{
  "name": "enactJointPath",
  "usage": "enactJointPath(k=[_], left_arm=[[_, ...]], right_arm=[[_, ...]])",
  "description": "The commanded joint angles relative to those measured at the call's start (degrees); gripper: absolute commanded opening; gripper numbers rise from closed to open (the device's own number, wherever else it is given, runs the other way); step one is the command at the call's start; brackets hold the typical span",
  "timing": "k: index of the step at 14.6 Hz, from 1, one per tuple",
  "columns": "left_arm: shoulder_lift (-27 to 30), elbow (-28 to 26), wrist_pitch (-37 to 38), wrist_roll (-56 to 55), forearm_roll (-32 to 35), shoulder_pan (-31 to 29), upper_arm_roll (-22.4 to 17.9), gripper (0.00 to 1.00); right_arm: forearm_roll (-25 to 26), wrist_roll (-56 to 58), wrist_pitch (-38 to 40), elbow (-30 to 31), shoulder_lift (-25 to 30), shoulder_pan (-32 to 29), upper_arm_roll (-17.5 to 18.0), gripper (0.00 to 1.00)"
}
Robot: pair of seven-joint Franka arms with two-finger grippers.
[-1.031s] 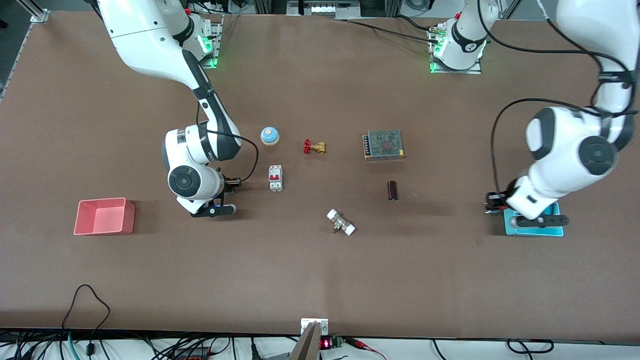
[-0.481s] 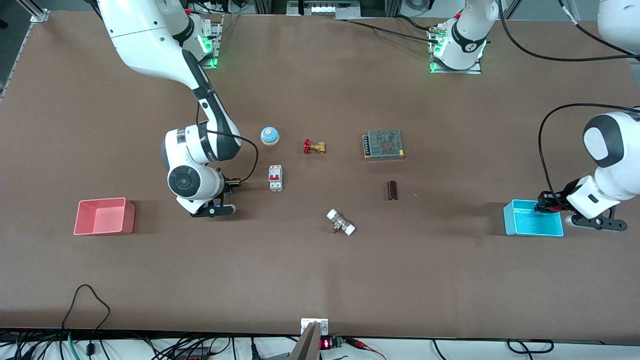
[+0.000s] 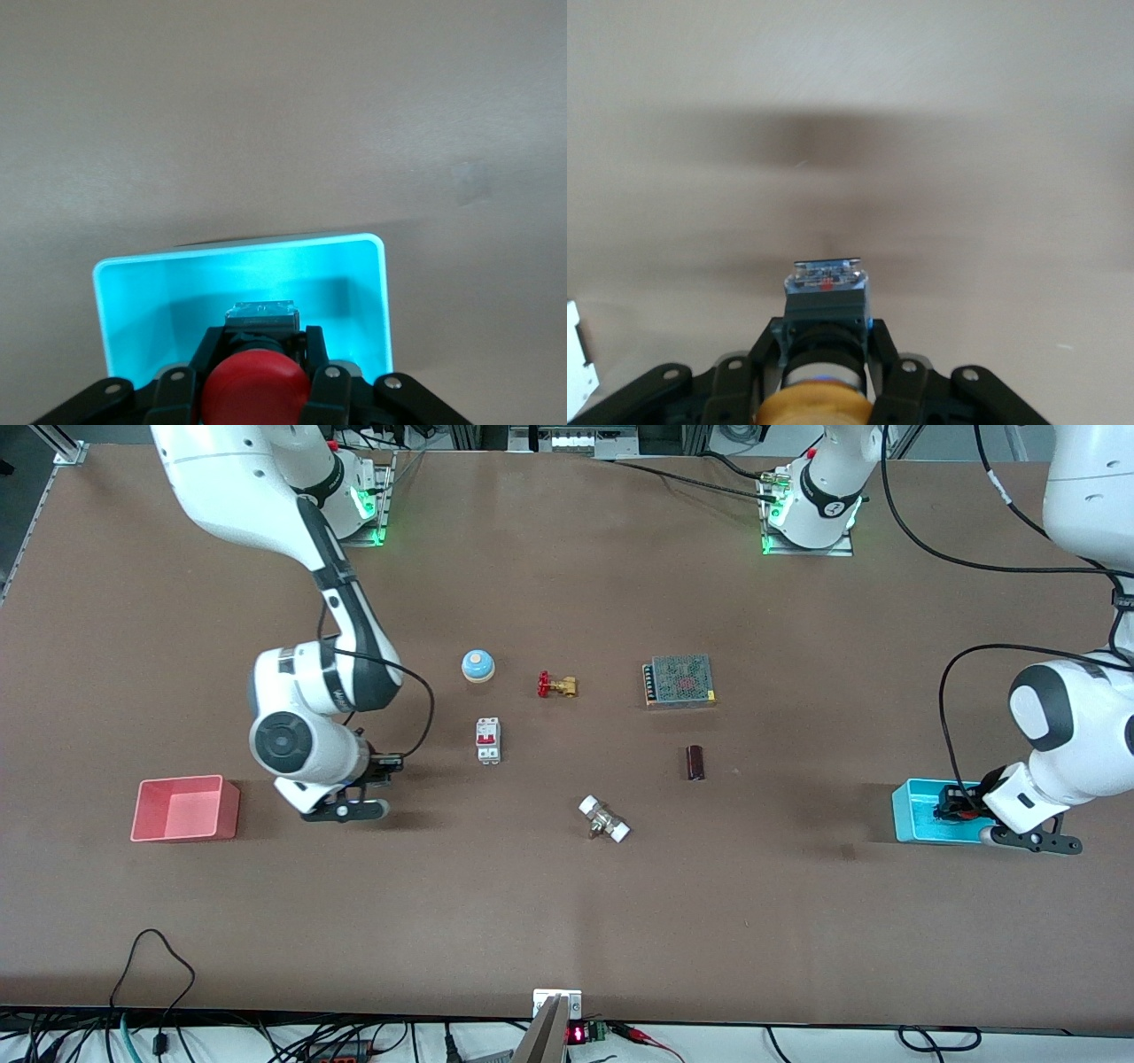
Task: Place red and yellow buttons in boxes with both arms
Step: 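Carry the red button over the cyan box with the left gripper, then lower the yellow button into the pink box with the right gripper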
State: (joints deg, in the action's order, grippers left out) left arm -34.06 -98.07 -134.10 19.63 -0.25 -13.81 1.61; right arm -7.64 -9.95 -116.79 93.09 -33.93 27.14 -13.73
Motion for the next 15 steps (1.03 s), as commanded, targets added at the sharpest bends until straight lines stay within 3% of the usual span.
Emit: enactJointPath(k=[1,4,6,7,8,9,10,15], left_arm=[[-1.97,1.04,-1.95,1.64,-0.02,-1.30,0.76,0.01],[-3.03,0.26,-3.71,2.25,-0.02,-1.39,0.85,0.02],[-3.64,-0.62,-5.46,2.43,-0.02,-2.00,0.85,0.04],[-3.82,-0.71,-5.56,2.43,-0.02,-2.10,0.94,0.14],[-3.91,-0.72,-5.56,2.43,-0.02,-2.10,0.94,0.36],[-3.82,-0.72,-5.56,2.43,-0.02,-2.10,0.94,0.67],[-3.82,-0.72,-5.56,2.43,-0.02,-2.10,0.94,0.86],[-3.47,-0.45,-5.21,2.16,-0.02,-2.10,0.94,0.89]], right_arm=[[-0.01,0.81,4.89,-2.99,2.64,-0.42,-4.88,0.32],[1.92,5.97,5.61,-5.02,2.03,-1.56,-9.90,0.33],[2.10,9.58,5.44,-5.20,0.37,-4.88,-10.61,0.33],[2.02,11.25,5.35,-6.16,-0.43,-7.34,-10.53,0.33],[1.84,13.53,5.43,-7.74,-1.65,-9.63,-10.53,0.33],[1.67,16.34,5.35,-8.97,-2.71,-11.65,-10.44,0.33],[1.58,19.50,5.17,-10.29,-3.94,-13.76,-10.35,0.33],[1.14,23.75,4.91,-13.38,-7.64,-18.61,-9.74,0.33]])
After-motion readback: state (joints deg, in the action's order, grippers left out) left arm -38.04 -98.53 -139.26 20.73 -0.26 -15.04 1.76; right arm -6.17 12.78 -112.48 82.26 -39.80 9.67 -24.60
